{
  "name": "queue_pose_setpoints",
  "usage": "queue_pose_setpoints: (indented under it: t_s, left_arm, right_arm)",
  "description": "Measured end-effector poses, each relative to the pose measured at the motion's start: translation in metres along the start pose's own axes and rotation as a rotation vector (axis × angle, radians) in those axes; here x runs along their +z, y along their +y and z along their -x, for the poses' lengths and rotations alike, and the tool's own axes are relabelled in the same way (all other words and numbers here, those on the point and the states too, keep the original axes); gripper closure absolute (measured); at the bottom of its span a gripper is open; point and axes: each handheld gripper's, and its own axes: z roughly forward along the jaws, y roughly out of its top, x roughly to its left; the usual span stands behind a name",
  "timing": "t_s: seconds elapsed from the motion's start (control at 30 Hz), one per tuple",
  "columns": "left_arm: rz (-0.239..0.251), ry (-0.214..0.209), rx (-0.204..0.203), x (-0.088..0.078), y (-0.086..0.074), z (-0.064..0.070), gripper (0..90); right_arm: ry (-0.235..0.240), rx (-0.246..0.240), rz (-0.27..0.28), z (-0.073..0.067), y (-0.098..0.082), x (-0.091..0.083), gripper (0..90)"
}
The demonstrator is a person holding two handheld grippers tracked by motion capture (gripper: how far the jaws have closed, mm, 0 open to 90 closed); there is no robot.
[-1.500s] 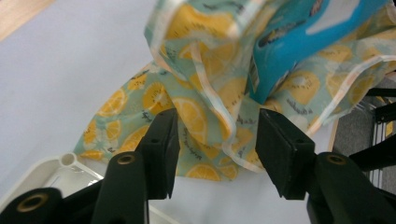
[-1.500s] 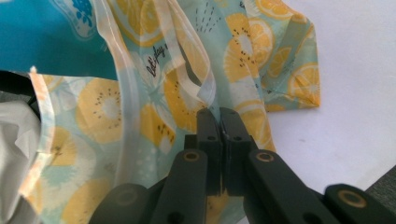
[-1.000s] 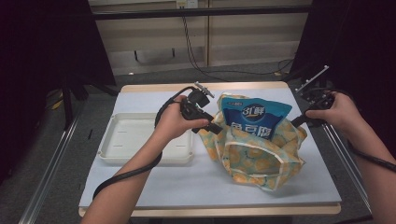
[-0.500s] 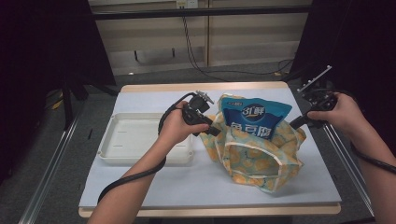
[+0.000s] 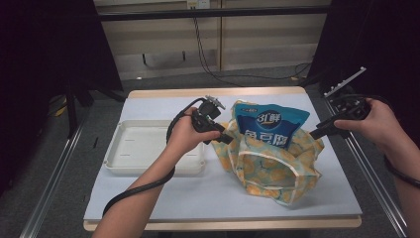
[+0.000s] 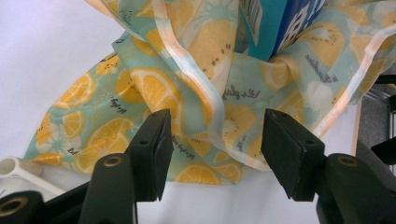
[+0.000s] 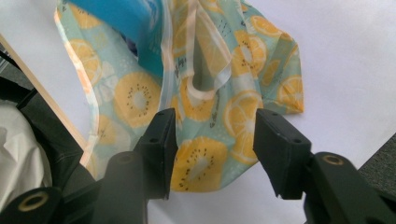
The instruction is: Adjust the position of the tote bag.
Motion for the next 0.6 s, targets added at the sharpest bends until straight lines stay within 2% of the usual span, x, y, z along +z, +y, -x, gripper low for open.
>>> queue_pose_setpoints:
  t_s: [0.07,0.17,0.23,0.33,0.47,0.5,0.53,0.57,0.6]
  left_arm:
    - [0.002,0.003,0.009,0.001,0.000,0.000,42.0]
    - [-0.012,0.014,0.018,0.001,0.002,-0.001,41.6]
    - [-0.006,0.006,0.013,0.003,0.002,-0.001,41.9]
    - [-0.006,-0.002,0.015,0.006,0.002,0.000,47.4]
    - [-0.009,-0.007,0.016,0.007,0.001,-0.002,57.8]
    - [0.003,-0.025,0.001,0.009,0.001,-0.003,61.7]
    - [-0.004,-0.026,0.013,0.009,0.000,-0.005,64.2]
    - [-0.004,-0.028,0.002,0.009,0.000,-0.004,65.3]
    - [0.006,-0.046,0.004,0.010,-0.001,-0.005,70.1]
  right_arm:
    - [-0.003,-0.003,-0.006,-0.003,-0.001,0.001,39.7]
    - [0.012,-0.018,-0.005,-0.008,0.000,0.004,38.7]
    - [0.021,-0.028,-0.005,-0.010,0.000,0.007,39.1]
    - [0.039,-0.042,-0.018,-0.012,0.001,0.014,42.2]
    - [0.058,-0.058,-0.030,-0.014,0.002,0.025,52.3]
    - [0.065,-0.064,-0.030,-0.014,0.002,0.027,52.9]
    - [0.066,-0.066,-0.038,-0.013,0.003,0.029,53.2]
    - [0.065,-0.064,-0.042,-0.013,0.003,0.032,54.6]
    - [0.069,-0.067,-0.047,-0.013,0.003,0.034,57.4]
